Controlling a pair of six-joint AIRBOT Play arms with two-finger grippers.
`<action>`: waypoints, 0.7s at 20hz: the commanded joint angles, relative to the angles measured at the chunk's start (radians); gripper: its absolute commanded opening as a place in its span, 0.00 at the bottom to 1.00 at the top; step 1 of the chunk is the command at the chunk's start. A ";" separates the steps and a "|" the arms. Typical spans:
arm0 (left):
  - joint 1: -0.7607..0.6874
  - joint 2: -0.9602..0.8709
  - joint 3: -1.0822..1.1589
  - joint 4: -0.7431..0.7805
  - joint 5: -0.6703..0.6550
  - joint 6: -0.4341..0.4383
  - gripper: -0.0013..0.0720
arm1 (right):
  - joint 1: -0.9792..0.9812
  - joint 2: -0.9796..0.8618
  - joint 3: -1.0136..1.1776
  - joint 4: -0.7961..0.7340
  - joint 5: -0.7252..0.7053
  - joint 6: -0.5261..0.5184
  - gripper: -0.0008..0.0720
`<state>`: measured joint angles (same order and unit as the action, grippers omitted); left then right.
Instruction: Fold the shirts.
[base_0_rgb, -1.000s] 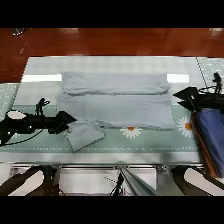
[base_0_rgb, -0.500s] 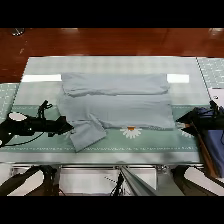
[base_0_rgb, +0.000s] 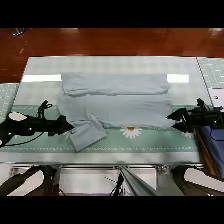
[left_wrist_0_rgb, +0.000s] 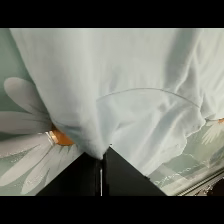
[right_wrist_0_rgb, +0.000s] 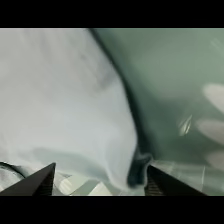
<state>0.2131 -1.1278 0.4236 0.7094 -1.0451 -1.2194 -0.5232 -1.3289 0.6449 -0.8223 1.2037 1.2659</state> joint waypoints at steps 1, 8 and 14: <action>0.001 0.001 0.013 -0.014 0.005 0.004 0.04 | 0.119 -0.053 0.085 0.002 -0.050 -0.011 0.69; 0.062 -0.003 0.275 -0.032 -0.114 0.033 0.05 | 0.155 -0.067 0.340 -0.074 0.072 -0.045 0.04; 0.019 -0.266 0.612 -0.033 -0.082 -0.018 0.04 | 0.159 -0.212 0.616 0.002 0.020 -0.014 0.04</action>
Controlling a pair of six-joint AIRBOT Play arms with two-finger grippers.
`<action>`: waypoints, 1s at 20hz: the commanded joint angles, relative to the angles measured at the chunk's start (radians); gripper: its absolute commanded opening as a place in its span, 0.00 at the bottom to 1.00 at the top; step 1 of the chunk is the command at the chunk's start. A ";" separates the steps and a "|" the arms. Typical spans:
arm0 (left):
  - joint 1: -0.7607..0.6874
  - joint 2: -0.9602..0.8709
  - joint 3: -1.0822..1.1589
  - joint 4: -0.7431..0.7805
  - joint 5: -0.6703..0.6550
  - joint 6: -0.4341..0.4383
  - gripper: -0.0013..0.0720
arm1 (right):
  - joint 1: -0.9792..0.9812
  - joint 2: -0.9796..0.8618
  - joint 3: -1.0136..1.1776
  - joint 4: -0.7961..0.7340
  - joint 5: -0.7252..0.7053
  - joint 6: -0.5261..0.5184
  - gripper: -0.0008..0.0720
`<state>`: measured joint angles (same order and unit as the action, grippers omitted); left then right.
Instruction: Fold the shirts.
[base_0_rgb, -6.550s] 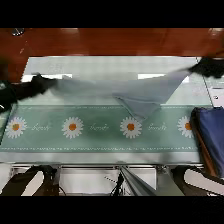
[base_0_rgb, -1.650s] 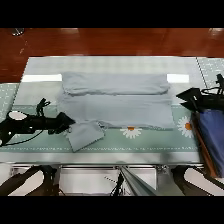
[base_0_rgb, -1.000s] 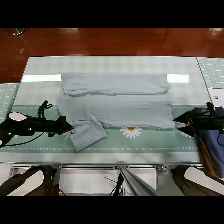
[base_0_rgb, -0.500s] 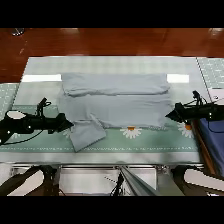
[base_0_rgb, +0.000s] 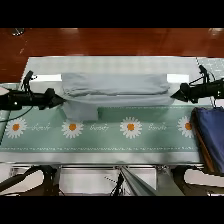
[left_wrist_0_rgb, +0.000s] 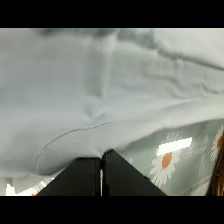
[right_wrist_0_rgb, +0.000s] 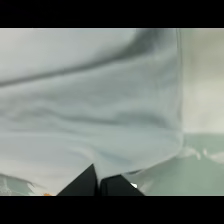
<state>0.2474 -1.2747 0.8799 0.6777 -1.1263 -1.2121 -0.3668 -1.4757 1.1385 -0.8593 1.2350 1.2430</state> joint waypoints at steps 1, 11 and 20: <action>-0.021 -0.180 0.230 -0.002 -0.001 -0.039 0.04 | 0.003 -0.101 0.166 0.059 -0.013 0.010 0.04; -0.064 -0.726 0.883 0.000 -0.045 -0.188 0.11 | 0.088 -0.444 0.479 0.155 -0.194 0.088 0.04; 0.172 -0.641 0.949 0.394 -0.473 -0.323 0.97 | -0.062 -0.472 0.560 0.022 0.053 0.161 0.87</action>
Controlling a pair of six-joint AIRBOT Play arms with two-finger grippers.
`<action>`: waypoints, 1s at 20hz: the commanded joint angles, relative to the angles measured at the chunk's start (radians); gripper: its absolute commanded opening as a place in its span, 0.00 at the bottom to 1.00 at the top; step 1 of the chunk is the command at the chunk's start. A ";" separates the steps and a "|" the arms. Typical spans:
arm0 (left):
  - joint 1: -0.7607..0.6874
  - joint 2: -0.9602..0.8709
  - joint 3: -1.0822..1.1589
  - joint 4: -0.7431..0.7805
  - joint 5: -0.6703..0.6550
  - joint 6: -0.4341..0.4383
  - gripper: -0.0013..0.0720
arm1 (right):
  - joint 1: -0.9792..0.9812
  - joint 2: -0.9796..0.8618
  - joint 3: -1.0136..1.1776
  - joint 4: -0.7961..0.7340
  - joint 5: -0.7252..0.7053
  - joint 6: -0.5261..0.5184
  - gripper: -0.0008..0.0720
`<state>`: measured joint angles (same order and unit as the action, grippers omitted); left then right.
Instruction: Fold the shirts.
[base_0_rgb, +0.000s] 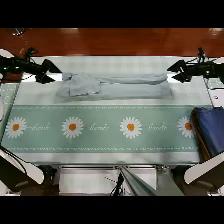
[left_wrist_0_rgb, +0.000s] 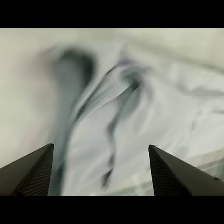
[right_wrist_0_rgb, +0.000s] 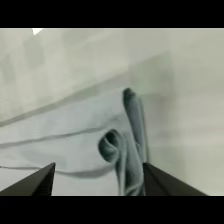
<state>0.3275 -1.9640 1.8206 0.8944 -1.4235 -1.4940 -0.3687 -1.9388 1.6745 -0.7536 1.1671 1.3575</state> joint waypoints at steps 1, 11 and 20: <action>0.124 0.104 -0.038 0.195 -0.146 -0.049 0.98 | -0.074 -0.009 0.021 -0.145 0.140 0.075 0.87; -0.056 0.796 -0.945 -0.189 0.460 0.264 0.98 | 0.124 -0.132 0.019 -0.082 0.137 0.060 0.84; -0.398 0.784 -0.961 -0.385 0.479 0.355 0.04 | 0.101 0.198 -0.050 -0.312 0.337 -0.015 0.04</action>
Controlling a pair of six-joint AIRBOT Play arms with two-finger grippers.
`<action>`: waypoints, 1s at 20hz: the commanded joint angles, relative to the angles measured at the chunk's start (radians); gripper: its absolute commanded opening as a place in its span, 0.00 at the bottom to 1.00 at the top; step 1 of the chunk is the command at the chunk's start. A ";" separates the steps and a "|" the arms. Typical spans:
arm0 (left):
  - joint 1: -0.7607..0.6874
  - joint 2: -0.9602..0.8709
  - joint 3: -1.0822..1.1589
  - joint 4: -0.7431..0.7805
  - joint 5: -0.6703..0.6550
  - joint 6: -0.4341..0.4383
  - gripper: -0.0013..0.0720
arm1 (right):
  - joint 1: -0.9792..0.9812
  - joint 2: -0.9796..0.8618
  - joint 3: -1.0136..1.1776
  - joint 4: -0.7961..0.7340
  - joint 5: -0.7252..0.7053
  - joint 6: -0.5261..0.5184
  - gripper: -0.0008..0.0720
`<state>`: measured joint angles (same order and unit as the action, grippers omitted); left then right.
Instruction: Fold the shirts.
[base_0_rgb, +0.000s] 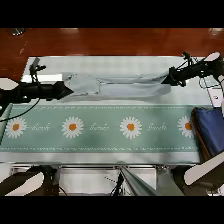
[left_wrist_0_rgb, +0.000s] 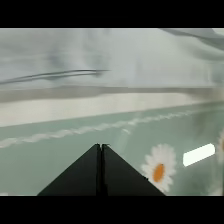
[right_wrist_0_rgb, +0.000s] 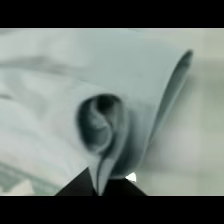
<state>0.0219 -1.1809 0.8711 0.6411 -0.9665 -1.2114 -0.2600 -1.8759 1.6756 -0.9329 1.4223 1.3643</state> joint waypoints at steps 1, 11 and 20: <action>-0.136 -0.005 -0.008 -0.152 0.042 0.082 0.04 | -0.011 0.229 -0.136 -0.126 0.051 -0.024 0.04; -0.633 -0.450 0.493 0.156 0.117 -0.257 0.04 | -0.007 1.116 -0.807 -0.097 -0.022 0.047 0.04; -0.914 -0.742 0.729 0.144 0.048 -0.383 0.04 | -0.007 1.295 -0.840 -0.095 0.062 0.117 0.04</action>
<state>-0.8055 -1.8580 1.5635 0.7876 -0.8692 -1.5715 -0.2665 -0.6136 0.8448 -1.0290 1.4746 1.4643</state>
